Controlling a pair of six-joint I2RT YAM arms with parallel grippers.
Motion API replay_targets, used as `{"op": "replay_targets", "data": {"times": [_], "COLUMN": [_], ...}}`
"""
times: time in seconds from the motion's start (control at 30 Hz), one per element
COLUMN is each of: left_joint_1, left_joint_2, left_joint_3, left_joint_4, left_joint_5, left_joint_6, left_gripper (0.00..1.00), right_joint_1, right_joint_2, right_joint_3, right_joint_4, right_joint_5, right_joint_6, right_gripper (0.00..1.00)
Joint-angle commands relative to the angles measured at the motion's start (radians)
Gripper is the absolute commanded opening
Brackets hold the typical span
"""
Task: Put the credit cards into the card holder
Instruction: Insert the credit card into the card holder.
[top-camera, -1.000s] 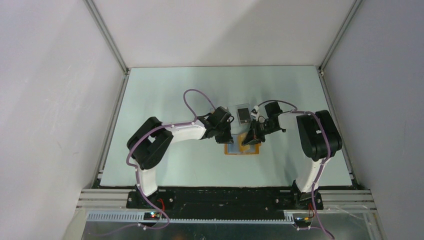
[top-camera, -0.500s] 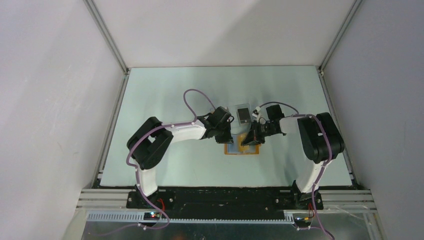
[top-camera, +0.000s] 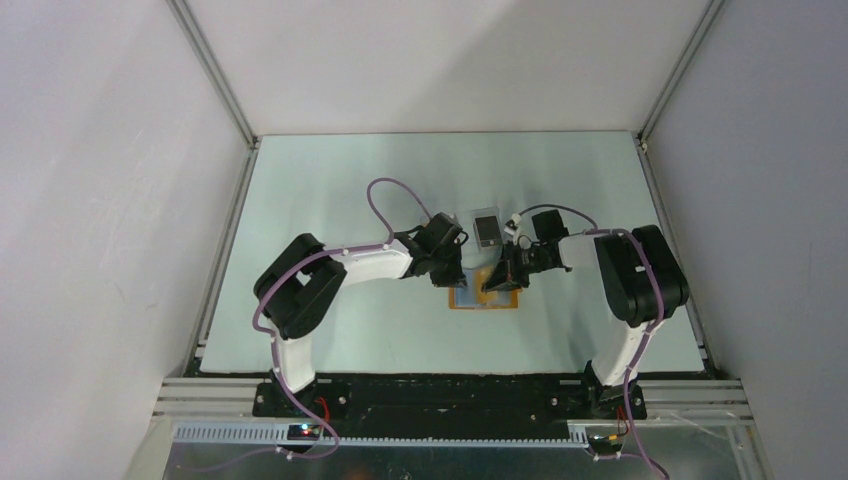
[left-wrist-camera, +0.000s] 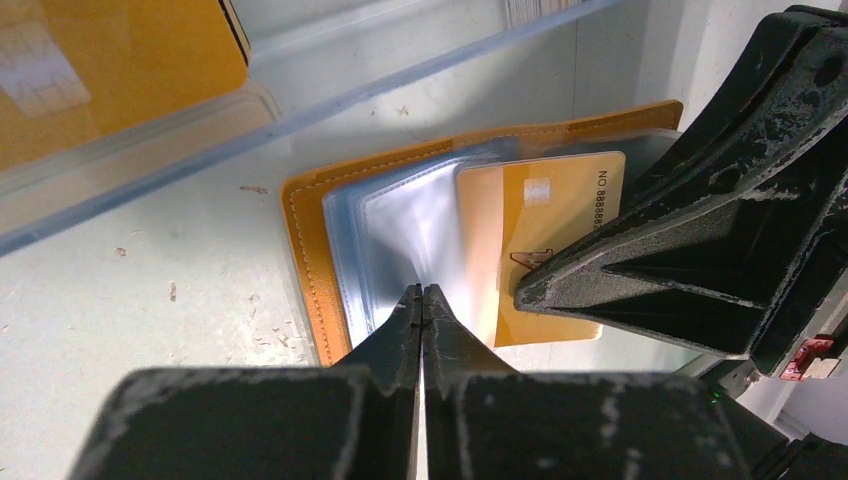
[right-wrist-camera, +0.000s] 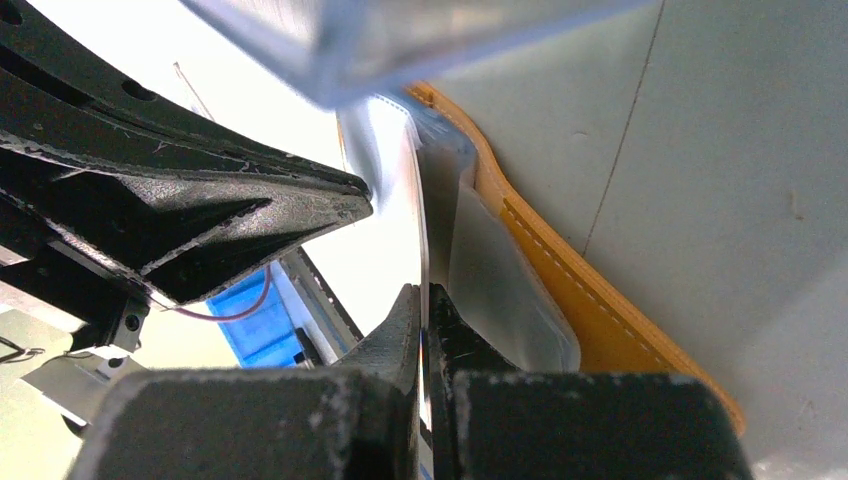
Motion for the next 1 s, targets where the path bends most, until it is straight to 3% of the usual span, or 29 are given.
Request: {"op": "replay_targets", "data": {"times": [0.0, 0.33, 0.47, 0.73, 0.97], "left_joint_1": [0.007, 0.008, 0.009, 0.011, 0.013], "left_joint_2": [0.043, 0.04, 0.041, 0.042, 0.043], "left_joint_3": [-0.008, -0.008, -0.008, -0.008, -0.008], "left_joint_4": [-0.107, -0.109, -0.111, -0.111, -0.111], "left_joint_5": [-0.038, -0.039, -0.04, -0.041, -0.04], "left_joint_6": [0.041, 0.044, 0.045, 0.044, 0.043], "left_gripper": [0.0, 0.0, 0.0, 0.0, 0.0], "right_joint_1": [0.044, 0.099, 0.114, 0.129, 0.135], "right_joint_2": [0.033, 0.056, 0.037, -0.01, -0.054], "right_joint_3": [-0.002, 0.055, 0.073, 0.112, 0.114], "right_joint_4": [-0.055, -0.179, -0.238, -0.361, -0.406], "right_joint_5": [0.109, 0.216, 0.277, 0.358, 0.4], "right_joint_6": [-0.027, -0.05, -0.059, -0.054, -0.047], "right_gripper": [0.02, 0.15, 0.3, 0.47, 0.54]}}
